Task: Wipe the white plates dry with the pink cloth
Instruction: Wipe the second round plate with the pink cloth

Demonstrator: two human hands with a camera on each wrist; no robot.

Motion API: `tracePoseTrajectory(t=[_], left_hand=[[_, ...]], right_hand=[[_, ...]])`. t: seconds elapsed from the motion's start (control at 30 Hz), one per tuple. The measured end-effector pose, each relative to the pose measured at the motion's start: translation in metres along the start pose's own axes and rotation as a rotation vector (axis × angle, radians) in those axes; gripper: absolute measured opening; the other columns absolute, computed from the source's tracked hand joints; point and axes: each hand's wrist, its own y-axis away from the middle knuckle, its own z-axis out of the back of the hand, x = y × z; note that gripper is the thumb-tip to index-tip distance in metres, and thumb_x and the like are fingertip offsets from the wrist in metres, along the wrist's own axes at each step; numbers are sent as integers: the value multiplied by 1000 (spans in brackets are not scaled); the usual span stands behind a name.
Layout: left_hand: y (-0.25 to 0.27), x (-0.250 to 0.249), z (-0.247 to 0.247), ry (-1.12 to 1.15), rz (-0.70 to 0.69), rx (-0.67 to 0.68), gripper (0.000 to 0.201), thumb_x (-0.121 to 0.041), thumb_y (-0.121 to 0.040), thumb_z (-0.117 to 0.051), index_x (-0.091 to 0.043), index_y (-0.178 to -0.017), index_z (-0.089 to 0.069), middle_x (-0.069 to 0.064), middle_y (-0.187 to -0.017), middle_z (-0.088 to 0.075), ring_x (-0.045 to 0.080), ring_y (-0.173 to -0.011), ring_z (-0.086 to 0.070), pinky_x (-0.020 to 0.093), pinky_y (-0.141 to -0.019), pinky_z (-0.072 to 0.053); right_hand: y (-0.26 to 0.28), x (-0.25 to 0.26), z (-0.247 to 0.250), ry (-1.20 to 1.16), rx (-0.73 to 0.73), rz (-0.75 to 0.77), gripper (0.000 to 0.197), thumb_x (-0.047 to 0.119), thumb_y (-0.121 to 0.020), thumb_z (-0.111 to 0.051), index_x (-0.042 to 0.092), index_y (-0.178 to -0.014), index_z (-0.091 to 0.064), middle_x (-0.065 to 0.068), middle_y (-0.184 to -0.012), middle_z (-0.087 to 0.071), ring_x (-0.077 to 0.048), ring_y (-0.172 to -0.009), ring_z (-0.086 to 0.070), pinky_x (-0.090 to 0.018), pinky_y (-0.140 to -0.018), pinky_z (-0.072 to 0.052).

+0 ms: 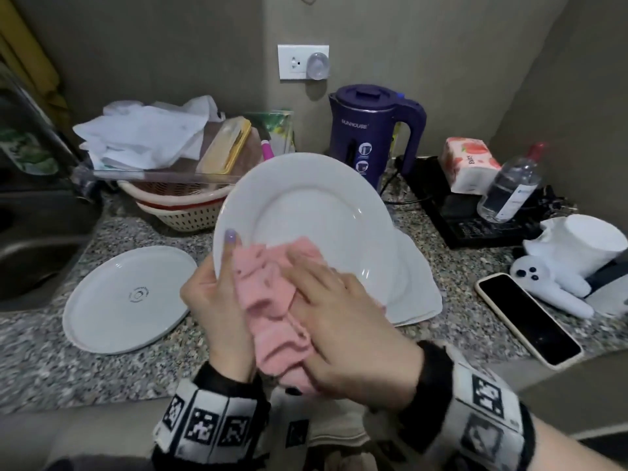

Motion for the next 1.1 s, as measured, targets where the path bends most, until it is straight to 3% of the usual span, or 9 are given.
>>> tracePoseTrajectory(t=[0.1,0.23,0.43,0.53,0.6,0.73,0.83,1.0,1.1], left_hand=[[-4,-2,9,49,10,6,34,-39,-87,-69,-29,-54,-64,-13,-58,-55,6,-62,-48,25,-62,-43],[8,-1,9,62,-10,97,24,-38,-80,-67,-27,-59,-68,-13,-59,-60,9,-63,-51,26,-62,-44],[3,-4,17,70,80,18,43,-35,-88,-67,-23,-48,-56,-5,-50,-48,10,-51,-45,23,-52,-39],[12,-12,18,84,-36,41,31,-34,-88,-66,-26,-58,-63,-4,-64,-53,9,-63,-47,26,-61,-39],[15,-19,13,132,-65,34,38,-22,-92,-62,-28,-55,-69,-18,-61,-60,-1,-63,-54,17,-63,-46],[16,-30,9,192,-128,-11,35,-21,-94,-58,-32,-66,-77,-17,-71,-71,3,-75,-64,22,-70,-52],[12,-29,6,213,-134,-84,29,-25,-95,-57,-34,-79,-78,-14,-81,-74,13,-84,-68,33,-76,-54],[20,-29,-21,340,-112,-177,23,-22,-96,-53,-18,-107,-73,-1,-108,-75,18,-103,-69,37,-87,-56],[22,-25,-23,308,-160,-126,22,-28,-95,-58,-20,-111,-71,-4,-112,-73,18,-108,-68,37,-90,-55]], right_hand=[[19,-6,-4,66,77,108,58,50,-69,-65,19,-117,-65,-3,-151,-38,-20,-141,-22,-52,-96,-46],[-9,-15,22,-33,-75,-130,66,48,-78,-36,11,-129,-56,-2,-158,-22,-21,-147,-12,-56,-109,-31],[9,3,2,115,-12,182,48,38,-75,-61,18,-119,-64,-3,-154,-32,-22,-144,-24,-57,-107,-33],[-21,-28,36,255,-152,-48,74,50,-76,-36,11,-138,-49,-10,-155,-30,-31,-142,-26,-56,-108,-28],[-36,-54,64,190,-234,-225,72,50,-73,-40,8,-131,-49,-16,-138,-44,-36,-124,-44,-52,-99,-43],[-18,-84,80,-871,-248,-466,37,8,-75,-77,13,-108,-61,-1,-102,-68,-9,-92,-66,-24,-81,-52],[4,-70,42,-1578,-250,-697,43,2,-68,-78,-8,-106,-61,-24,-92,-64,-25,-73,-69,-31,-67,-56],[9,-18,-9,-2170,-294,-722,40,27,-54,-91,8,-80,-66,-15,-76,-63,-21,-53,-63,-27,-48,-53],[6,-8,-10,-2321,-338,-725,27,23,-70,-82,9,-81,-61,-10,-62,-63,-19,-45,-62,-23,-40,-50]])
